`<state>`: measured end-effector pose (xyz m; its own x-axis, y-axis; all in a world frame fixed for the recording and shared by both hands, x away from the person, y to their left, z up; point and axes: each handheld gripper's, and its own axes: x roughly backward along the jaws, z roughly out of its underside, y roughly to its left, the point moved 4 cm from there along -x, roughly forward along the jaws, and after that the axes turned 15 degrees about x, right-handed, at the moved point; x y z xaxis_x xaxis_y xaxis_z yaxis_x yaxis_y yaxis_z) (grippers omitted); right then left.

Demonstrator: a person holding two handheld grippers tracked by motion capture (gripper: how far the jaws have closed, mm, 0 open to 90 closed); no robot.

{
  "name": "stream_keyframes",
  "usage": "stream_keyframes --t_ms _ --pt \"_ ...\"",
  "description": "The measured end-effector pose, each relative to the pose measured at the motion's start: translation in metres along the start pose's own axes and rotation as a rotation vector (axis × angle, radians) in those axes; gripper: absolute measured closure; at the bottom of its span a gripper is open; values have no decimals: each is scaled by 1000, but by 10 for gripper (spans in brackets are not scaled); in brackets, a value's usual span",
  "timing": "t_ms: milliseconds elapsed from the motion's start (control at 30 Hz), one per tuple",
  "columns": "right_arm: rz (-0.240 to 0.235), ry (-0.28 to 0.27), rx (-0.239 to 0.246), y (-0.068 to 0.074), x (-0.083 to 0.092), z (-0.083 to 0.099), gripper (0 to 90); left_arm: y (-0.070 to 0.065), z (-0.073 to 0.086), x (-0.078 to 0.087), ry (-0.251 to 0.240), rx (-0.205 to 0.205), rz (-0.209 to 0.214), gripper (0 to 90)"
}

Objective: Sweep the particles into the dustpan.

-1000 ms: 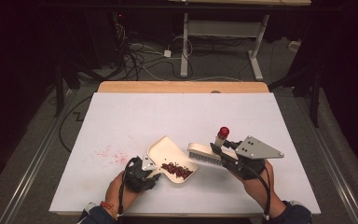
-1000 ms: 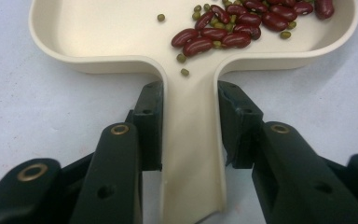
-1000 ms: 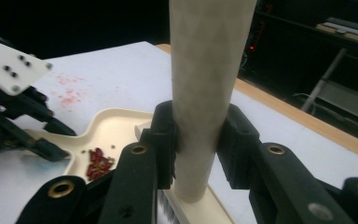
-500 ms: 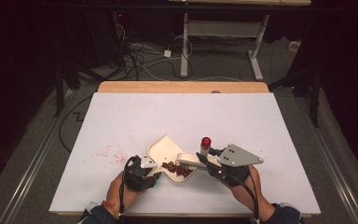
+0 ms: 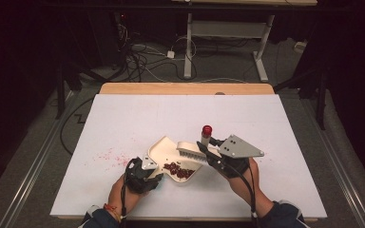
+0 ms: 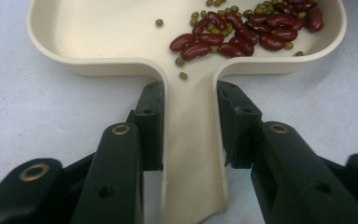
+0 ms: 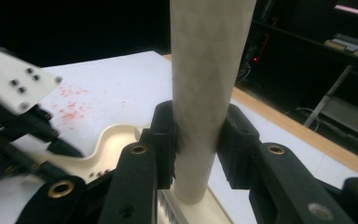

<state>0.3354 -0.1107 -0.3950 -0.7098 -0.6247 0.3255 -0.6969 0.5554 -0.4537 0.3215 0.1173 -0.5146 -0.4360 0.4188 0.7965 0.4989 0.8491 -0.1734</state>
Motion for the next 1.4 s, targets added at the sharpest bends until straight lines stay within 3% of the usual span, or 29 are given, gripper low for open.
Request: stream_keyframes --t_ms 100,267,400,500,767,900,1067,1400 --pt "27 5 10 1 -14 -1 704 -1 0 0 -1 3 -2 631" --pt "-17 32 28 16 -32 2 704 -1 0 -1 -5 7 -9 631" --pt "-49 30 24 27 -33 -1 704 -3 1 -1 -11 18 -26 629" --pt "-71 28 -5 31 -33 -3 703 -6 1 -2 -20 34 -42 624" --pt "-91 23 -34 42 -38 -12 702 -9 -2 -2 -81 75 -78 626" --pt "-98 25 -29 48 -40 -16 703 -4 -1 -4 -69 87 -63 627" --pt "-78 14 -42 41 -38 -15 703 -2 -2 -4 -69 92 -48 631" --pt "-41 -28 -47 10 -19 -13 703 5 -1 1 -57 82 -31 638"
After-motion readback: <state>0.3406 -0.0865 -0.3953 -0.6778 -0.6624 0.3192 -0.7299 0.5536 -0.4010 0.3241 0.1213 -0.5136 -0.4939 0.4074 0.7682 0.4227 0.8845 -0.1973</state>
